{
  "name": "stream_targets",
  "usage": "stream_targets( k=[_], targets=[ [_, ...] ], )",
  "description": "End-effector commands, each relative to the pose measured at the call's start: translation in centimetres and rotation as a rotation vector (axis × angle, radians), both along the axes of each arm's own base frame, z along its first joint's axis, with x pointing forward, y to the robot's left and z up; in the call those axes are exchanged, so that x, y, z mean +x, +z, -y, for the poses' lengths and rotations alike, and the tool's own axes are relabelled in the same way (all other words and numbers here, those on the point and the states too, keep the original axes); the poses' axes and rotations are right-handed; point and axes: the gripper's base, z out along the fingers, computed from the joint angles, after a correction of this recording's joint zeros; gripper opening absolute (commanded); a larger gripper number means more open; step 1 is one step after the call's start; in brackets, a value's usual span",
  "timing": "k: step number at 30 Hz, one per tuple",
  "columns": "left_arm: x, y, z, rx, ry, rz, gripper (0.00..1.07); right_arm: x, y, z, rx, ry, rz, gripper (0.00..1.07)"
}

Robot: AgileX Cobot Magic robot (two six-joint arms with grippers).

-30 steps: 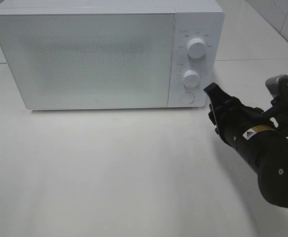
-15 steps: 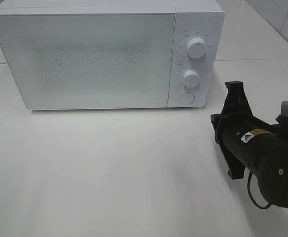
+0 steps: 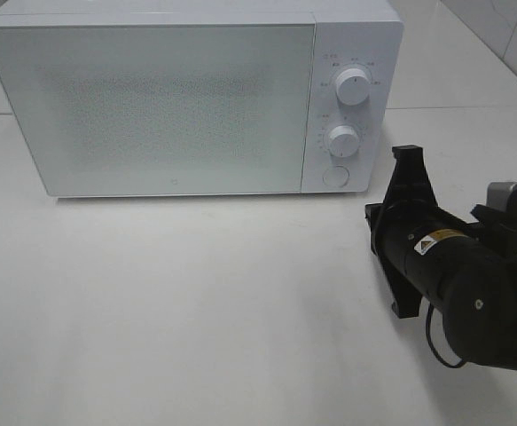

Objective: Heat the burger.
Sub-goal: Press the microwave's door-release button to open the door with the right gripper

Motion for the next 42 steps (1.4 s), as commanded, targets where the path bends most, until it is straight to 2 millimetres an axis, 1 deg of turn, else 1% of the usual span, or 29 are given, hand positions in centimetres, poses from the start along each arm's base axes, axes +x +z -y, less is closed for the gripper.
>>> stream_targets(
  k=[1, 3, 5, 6, 9, 11, 12, 14, 15, 16, 25, 27, 32, 42],
  targets=[
    [-0.2, -0.1, 0.0, -0.008, -0.001, 0.012, 1.00, 0.6, -0.3, -0.6, 0.012, 0.011, 0.008, 0.00],
    [-0.2, -0.1, 0.0, -0.008, -0.001, 0.012, 1.00, 1.5, -0.9, -1.4, 0.023, 0.004, 0.006, 0.00],
    [-0.2, -0.1, 0.0, -0.008, -0.001, 0.012, 1.00, 1.7, -1.1, -1.5, 0.022, 0.003, 0.003, 0.00],
    [-0.2, -0.1, 0.0, -0.008, -0.001, 0.012, 1.00, 2.3, -1.3, -1.7, 0.021, 0.002, 0.003, 0.00],
    [-0.2, -0.1, 0.0, -0.008, -0.001, 0.012, 1.00, 2.5, -1.4, -1.9, 0.020, 0.008, 0.007, 0.00],
    [-0.2, -0.1, 0.0, -0.008, -0.001, 0.012, 1.00, 4.1, -1.4, -2.0, 0.027, 0.007, 0.028, 0.01],
    [-0.2, -0.1, 0.0, -0.008, -0.001, 0.012, 1.00, 4.1, -1.4, -2.0, 0.027, 0.007, 0.028, 0.01],
    [-0.2, -0.1, 0.0, -0.009, -0.002, 0.012, 1.00, 5.3, -1.6, -2.0, 0.027, 0.004, 0.038, 0.01],
    [-0.2, -0.1, 0.0, -0.009, -0.002, 0.012, 1.00, 5.3, -1.6, -2.0, 0.027, 0.004, 0.038, 0.01],
    [-0.2, -0.1, 0.0, -0.009, -0.002, 0.012, 1.00, 5.8, -1.8, -1.9, 0.030, -0.004, 0.029, 0.01],
    [-0.2, -0.1, 0.0, -0.009, -0.002, 0.012, 1.00, 7.4, -2.4, -1.4, 0.034, -0.035, 0.011, 0.01],
    [-0.2, -0.1, 0.0, -0.009, -0.002, 0.012, 1.00, 8.1, -2.6, -1.7, 0.037, -0.029, 0.013, 0.01],
    [-0.2, -0.1, 0.0, -0.009, -0.002, 0.012, 1.00, 8.9, -2.9, -2.3, 0.041, -0.019, 0.026, 0.00],
    [-0.2, -0.1, 0.0, -0.009, -0.002, 0.012, 1.00, 10.1, -3.6, -2.4, 0.047, -0.047, 0.026, 0.00]
  ],
)
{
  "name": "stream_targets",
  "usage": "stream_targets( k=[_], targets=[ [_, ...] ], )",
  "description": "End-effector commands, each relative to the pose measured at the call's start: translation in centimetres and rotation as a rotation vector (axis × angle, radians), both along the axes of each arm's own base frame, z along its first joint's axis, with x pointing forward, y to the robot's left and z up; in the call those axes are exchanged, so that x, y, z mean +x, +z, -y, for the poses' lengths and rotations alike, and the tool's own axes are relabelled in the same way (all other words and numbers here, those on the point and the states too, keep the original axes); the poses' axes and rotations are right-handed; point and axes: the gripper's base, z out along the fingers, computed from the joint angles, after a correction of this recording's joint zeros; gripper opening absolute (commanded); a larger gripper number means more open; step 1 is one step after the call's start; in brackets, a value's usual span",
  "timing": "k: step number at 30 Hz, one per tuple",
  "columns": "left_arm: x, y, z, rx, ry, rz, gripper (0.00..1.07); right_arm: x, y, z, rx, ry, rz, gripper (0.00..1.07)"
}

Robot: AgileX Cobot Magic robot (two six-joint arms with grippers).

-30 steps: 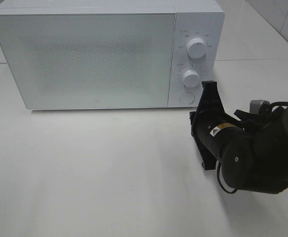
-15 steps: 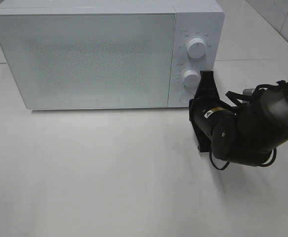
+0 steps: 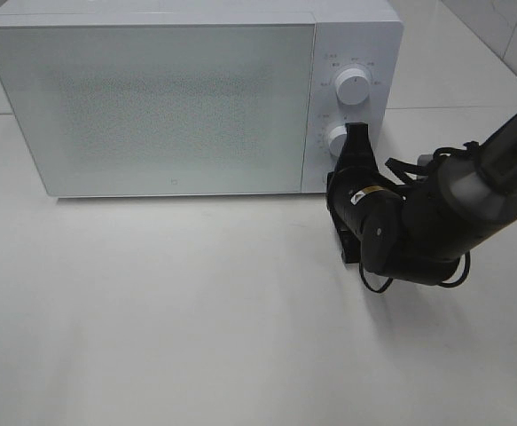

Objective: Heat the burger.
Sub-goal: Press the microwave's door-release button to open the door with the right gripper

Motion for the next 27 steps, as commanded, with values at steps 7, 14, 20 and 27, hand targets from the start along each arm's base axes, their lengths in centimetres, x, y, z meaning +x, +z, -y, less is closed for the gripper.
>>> stream_targets(
  k=[7, 14, 20, 27],
  targets=[
    [-0.2, -0.1, 0.0, -0.009, -0.002, 0.012, 1.00, 0.7, -0.4, -0.1, 0.009, -0.023, 0.004, 0.00],
    [-0.2, -0.1, 0.0, -0.009, -0.002, 0.012, 1.00, 1.5, -0.5, 0.0, 0.005, -0.042, 0.016, 0.00],
    [-0.2, -0.1, 0.0, -0.009, -0.002, 0.012, 1.00, 1.9, -0.1, -0.3, 0.000, -0.037, 0.035, 0.00],
    [-0.2, -0.1, 0.0, -0.009, -0.002, 0.012, 1.00, 2.6, 0.8, -0.3, 0.007, -0.068, 0.109, 0.00]
  ],
)
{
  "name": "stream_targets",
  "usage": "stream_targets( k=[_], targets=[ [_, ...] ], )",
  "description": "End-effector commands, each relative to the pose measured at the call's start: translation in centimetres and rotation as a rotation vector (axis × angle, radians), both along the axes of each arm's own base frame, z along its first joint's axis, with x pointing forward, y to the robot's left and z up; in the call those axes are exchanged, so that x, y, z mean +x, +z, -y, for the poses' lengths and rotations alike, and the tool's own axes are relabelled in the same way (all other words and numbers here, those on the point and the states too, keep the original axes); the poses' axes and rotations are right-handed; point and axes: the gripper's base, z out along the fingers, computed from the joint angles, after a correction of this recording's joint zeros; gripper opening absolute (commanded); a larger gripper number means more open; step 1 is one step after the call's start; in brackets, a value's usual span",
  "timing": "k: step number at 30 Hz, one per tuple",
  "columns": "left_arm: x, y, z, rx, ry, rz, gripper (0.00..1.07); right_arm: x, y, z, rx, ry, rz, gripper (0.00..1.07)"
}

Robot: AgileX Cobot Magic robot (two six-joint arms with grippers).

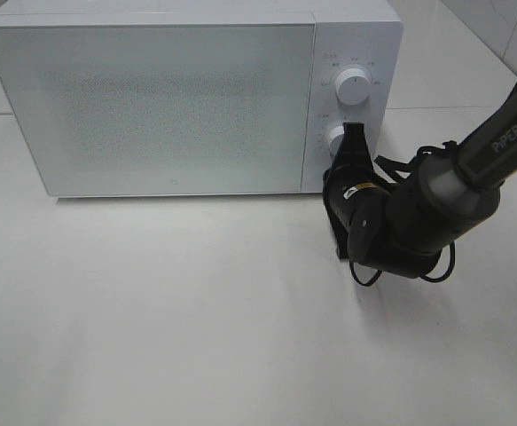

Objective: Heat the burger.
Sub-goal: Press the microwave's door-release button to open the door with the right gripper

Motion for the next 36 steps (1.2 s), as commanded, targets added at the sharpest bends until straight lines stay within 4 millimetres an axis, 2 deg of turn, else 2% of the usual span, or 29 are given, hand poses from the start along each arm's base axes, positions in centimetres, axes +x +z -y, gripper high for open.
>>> stream_targets(
  k=[1, 19, 36],
  targets=[
    [-0.2, -0.1, 0.0, -0.009, -0.002, 0.012, 1.00, 1.1, 1.5, -0.2, -0.005, -0.014, 0.107, 0.00],
    [-0.2, -0.1, 0.0, -0.009, -0.002, 0.012, 1.00, 4.3, 4.4, -0.1, -0.060, -0.070, 0.234, 0.00],
    [-0.2, -0.1, 0.0, -0.009, -0.002, 0.012, 1.00, 4.0, 4.2, -0.1, -0.077, -0.046, 0.194, 0.00]
  ],
)
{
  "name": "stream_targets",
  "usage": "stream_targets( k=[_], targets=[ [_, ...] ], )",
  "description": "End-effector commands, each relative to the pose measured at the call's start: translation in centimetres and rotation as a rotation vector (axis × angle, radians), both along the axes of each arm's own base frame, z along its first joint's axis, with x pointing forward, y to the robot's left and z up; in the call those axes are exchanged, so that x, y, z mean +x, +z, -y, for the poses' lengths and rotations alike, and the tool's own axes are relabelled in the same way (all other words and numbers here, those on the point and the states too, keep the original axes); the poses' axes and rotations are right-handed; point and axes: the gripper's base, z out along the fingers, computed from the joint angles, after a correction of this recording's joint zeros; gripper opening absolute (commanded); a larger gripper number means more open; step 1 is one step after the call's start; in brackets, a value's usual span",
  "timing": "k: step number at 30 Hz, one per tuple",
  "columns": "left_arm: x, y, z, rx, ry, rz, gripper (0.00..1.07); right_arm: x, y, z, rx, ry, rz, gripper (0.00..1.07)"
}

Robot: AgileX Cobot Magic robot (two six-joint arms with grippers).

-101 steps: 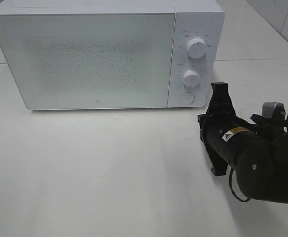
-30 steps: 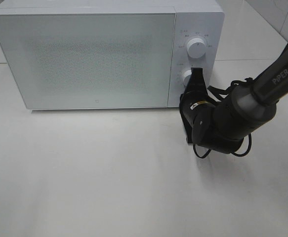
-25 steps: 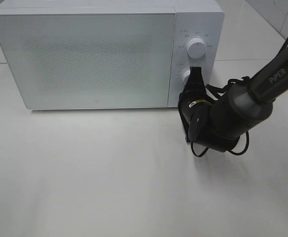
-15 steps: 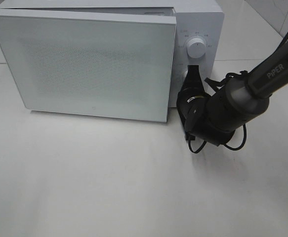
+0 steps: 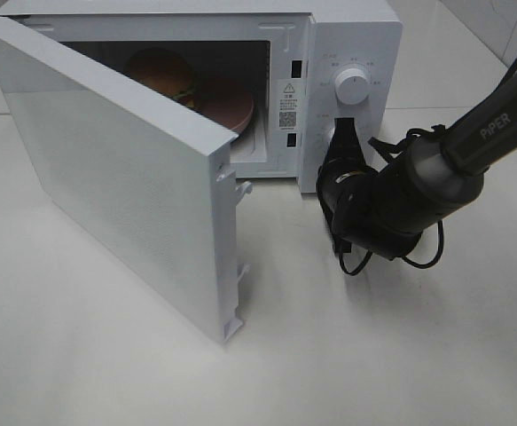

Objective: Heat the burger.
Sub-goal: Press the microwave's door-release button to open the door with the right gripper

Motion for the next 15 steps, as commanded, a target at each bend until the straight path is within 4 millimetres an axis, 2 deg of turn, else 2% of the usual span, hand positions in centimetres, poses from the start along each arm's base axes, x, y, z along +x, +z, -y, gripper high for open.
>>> stream_targets(
  k=[1, 15],
  targets=[
    [-0.2, -0.1, 0.0, -0.009, -0.002, 0.012, 1.00, 2.4, 3.7, 0.7, -0.051, -0.012, 0.255, 0.00],
    [-0.2, -0.1, 0.0, -0.009, -0.002, 0.012, 1.00, -0.3, 2.9, 1.0, -0.033, 0.093, 0.047, 0.00]
  ],
)
